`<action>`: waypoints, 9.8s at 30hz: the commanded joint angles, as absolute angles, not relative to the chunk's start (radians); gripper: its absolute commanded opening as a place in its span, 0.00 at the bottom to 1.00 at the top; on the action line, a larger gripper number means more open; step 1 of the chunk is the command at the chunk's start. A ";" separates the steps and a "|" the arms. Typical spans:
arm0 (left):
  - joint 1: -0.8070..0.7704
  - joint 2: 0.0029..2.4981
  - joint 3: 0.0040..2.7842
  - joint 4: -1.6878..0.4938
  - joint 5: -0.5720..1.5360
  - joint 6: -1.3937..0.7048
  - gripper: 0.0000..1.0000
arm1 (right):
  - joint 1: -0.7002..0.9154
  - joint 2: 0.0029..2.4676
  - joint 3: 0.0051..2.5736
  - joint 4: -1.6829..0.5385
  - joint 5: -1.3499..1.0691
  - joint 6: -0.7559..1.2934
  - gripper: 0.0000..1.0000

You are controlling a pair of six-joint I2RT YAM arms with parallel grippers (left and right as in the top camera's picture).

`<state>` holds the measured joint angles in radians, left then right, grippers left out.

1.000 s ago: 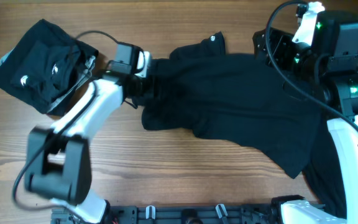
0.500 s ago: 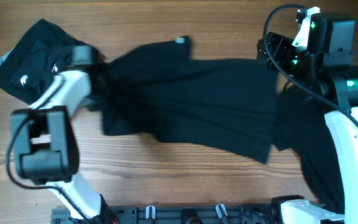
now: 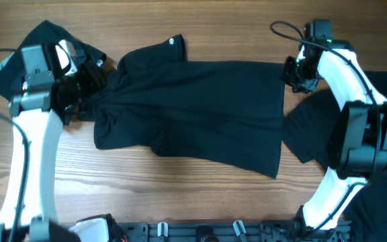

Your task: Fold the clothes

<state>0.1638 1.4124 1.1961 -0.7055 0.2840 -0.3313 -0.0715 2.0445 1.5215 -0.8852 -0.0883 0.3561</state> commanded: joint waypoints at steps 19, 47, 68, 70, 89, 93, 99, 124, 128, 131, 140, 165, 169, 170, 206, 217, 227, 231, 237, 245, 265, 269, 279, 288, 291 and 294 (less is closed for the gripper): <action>0.159 1.279 1.193 -0.768 0.322 -0.318 0.69 | -0.427 2.076 1.437 -0.958 -0.352 0.253 0.23; 0.159 1.279 1.193 -0.776 0.325 -0.318 0.74 | -0.093 2.190 1.497 -0.455 -0.260 0.318 0.52; 0.159 1.279 1.193 -0.780 0.373 -0.318 1.00 | -0.297 2.103 1.534 -0.168 -0.452 0.574 0.61; 0.159 1.279 1.193 -0.776 0.422 -0.318 1.00 | -0.308 2.076 1.534 -0.205 -0.513 0.530 0.61; -0.268 1.780 1.193 -0.881 0.025 -0.175 0.50 | -0.049 1.711 1.424 -1.035 -0.389 0.288 0.50; -0.220 1.800 1.193 -0.971 -0.042 -0.281 0.22 | -0.030 1.711 1.258 -1.081 -0.358 0.338 0.40; -0.147 1.800 1.158 -0.951 -0.054 -0.282 0.23 | -0.031 1.711 1.000 -0.946 -0.336 0.477 0.44; -0.114 1.737 1.008 -0.873 0.056 -0.270 0.66 | -0.099 1.561 0.984 -1.044 -0.185 0.497 0.31; -0.114 1.741 0.910 -0.791 0.055 -0.270 0.56 | -0.099 1.561 0.984 -1.011 -0.184 0.498 0.32; -0.107 1.739 0.904 -0.879 0.015 -0.336 0.04 | -0.099 1.561 0.984 -1.002 -0.184 0.497 0.33; 0.071 1.647 0.953 -1.103 0.113 -0.400 0.34 | -0.099 1.561 0.983 -0.973 -0.179 0.497 0.48; 0.010 1.713 1.208 -0.693 0.115 -0.239 0.54 | -0.282 1.703 0.873 -0.974 -0.081 0.467 0.17; -0.003 1.827 1.208 -0.661 0.046 -0.240 0.49 | -0.282 1.701 0.934 -1.026 -0.091 0.442 0.18; -0.001 1.866 1.208 -0.653 0.009 -0.247 0.35 | -0.282 1.695 0.950 -1.041 -0.091 0.436 0.18; 0.088 1.943 1.217 -0.559 0.033 -0.276 0.38 | -0.360 1.651 1.045 -1.112 -0.147 0.364 0.34; 0.088 1.943 1.217 -0.560 0.033 -0.275 0.49 | -0.358 1.640 1.168 -1.265 -0.167 0.340 0.58; 0.088 1.943 1.217 -0.560 0.033 -0.269 0.49 | -0.461 1.640 1.055 -1.206 -0.037 0.439 1.00; 0.088 1.943 1.217 -0.559 0.033 -0.269 0.49 | -0.529 1.638 1.069 -1.238 0.073 0.572 1.00; 0.088 1.943 1.217 -0.561 0.033 -0.269 0.49 | -0.519 1.638 1.065 -0.975 -0.813 0.126 1.00; 0.088 1.943 1.217 -0.573 0.033 -0.269 0.52 | -0.241 1.638 0.954 -1.201 -0.266 0.315 0.40; 0.088 1.943 1.217 -0.569 0.034 -0.256 0.57 | -0.257 1.630 0.903 -1.035 -0.295 0.387 0.43; 0.088 1.943 1.217 -0.591 0.034 -0.239 0.56 | -0.255 1.590 0.931 -0.891 -0.646 0.183 0.25; 0.088 1.943 1.217 -0.598 0.034 -0.239 0.56 | -0.242 1.602 0.909 -0.881 -0.452 0.318 0.04; 0.088 1.943 1.217 -0.599 0.034 -0.239 0.56 | -0.397 1.612 0.865 -1.098 -0.084 0.624 0.04; 0.088 1.933 1.222 -0.620 0.035 -0.239 0.56 | -0.464 1.585 0.977 -1.079 -0.264 0.365 0.09; 0.087 1.863 1.275 -0.704 0.107 -0.223 0.56 | -0.415 1.542 1.011 -1.078 -0.488 0.155 0.24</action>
